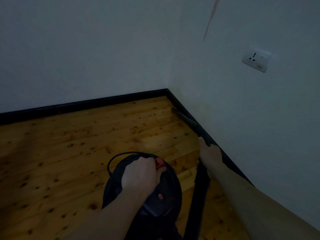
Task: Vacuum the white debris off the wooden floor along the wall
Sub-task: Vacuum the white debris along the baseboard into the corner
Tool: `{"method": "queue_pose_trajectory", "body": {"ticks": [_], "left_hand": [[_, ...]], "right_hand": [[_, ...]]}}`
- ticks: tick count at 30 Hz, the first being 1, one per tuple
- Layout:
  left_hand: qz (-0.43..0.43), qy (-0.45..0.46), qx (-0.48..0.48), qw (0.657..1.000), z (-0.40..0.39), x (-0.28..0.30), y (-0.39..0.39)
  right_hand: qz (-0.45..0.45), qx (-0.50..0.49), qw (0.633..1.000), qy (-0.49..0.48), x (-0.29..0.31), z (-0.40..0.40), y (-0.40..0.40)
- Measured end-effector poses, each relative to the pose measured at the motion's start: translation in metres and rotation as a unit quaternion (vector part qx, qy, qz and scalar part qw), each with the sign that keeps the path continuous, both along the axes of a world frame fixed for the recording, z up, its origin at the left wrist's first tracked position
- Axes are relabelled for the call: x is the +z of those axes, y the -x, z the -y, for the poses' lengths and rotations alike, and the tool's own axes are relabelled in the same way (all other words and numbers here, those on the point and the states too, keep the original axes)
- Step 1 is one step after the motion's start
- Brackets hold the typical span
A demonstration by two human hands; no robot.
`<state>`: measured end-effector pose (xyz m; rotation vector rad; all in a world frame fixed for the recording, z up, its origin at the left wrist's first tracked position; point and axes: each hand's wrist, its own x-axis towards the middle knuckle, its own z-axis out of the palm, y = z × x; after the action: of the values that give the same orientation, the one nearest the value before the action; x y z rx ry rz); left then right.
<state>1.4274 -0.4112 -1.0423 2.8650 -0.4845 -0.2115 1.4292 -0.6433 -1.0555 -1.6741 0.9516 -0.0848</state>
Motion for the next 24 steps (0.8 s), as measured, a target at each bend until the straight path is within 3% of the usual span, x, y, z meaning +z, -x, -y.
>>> {"method": "queue_pose_trajectory", "body": {"ticks": [11,24], "left_hand": [[-0.012,0.008,-0.001,1.0,0.001,0.0,0.015],[-0.036,0.014,0.01,0.999,0.011,0.009,-0.023]], "right_hand": [[0.002,0.018,0.999,0.03,-0.014,0.002,-0.033],[-0.005,0.03,0.999,0.042,0.004,-0.001,-0.086]]}}
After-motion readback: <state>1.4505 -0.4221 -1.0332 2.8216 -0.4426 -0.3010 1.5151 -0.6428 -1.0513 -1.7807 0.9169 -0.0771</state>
